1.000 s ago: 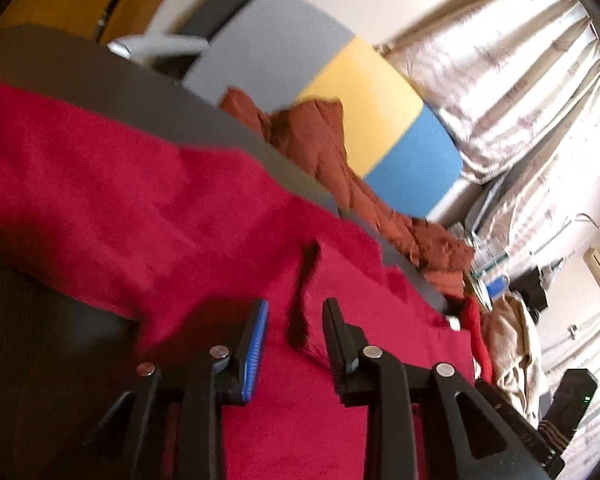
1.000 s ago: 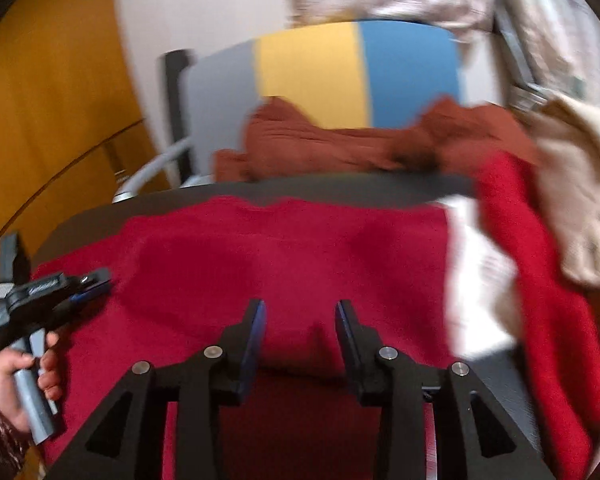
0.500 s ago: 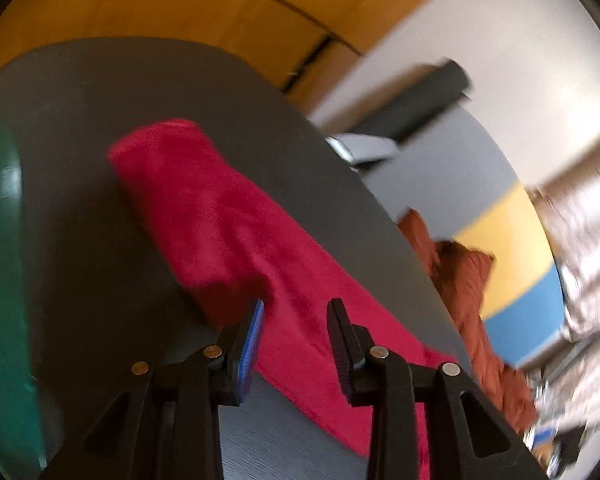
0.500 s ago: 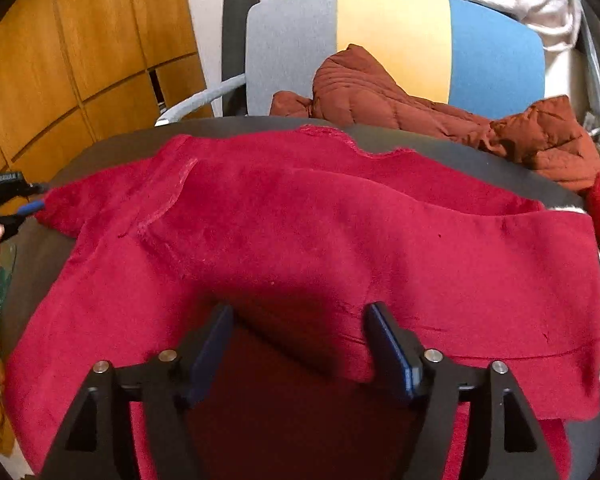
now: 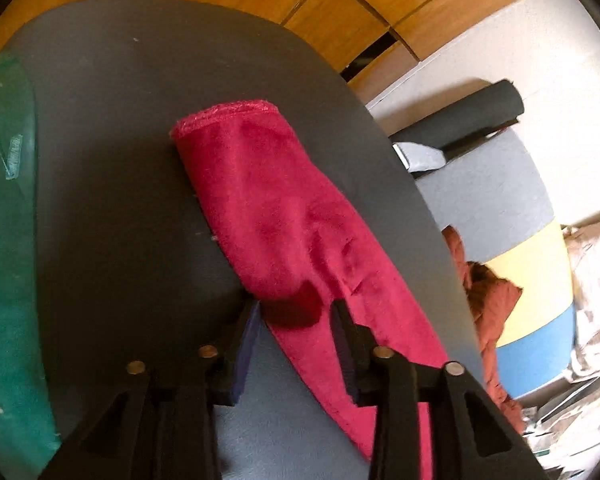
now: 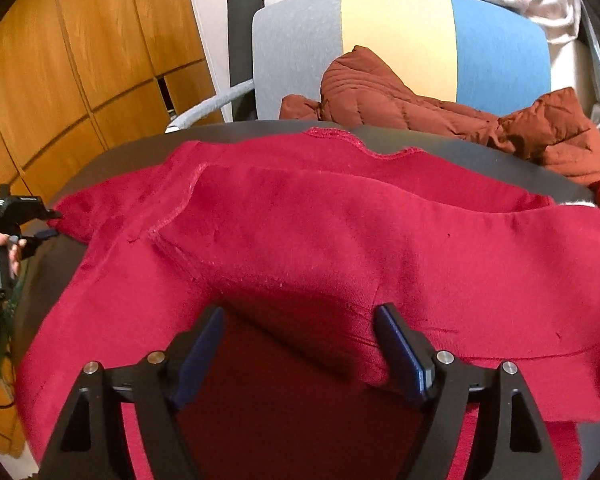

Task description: Fold clothes

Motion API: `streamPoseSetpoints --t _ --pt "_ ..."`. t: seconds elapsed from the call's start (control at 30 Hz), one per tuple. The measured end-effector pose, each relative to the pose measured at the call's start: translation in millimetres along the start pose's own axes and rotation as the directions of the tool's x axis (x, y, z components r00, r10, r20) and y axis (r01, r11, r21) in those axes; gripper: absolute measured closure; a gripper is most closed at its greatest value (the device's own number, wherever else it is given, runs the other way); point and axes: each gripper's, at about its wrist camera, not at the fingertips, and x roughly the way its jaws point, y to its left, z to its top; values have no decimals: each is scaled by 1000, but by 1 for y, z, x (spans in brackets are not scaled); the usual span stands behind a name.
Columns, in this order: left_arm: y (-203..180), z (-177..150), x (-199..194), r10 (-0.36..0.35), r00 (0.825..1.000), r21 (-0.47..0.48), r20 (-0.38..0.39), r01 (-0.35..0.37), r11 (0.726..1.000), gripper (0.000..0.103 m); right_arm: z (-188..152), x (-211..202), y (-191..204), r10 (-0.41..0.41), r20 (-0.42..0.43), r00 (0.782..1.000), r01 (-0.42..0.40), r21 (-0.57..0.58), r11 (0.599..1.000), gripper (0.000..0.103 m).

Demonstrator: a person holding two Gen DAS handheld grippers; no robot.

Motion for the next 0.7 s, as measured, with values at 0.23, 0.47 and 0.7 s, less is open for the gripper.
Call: streamPoseSetpoints --t 0.23,0.47,0.7 --pt "1 7 6 -26 1000 -63 13 26 998 58 1 0 -1 12 7 1000 -12 11 1000 23" --pt "-29 1 9 124 990 94 65 -130 987 78 1 0 -3 23 11 1000 -24 25 999 23" --pt "-50 -12 1 176 971 178 165 -204 963 94 0 -1 -8 57 24 998 -58 58 997 23"
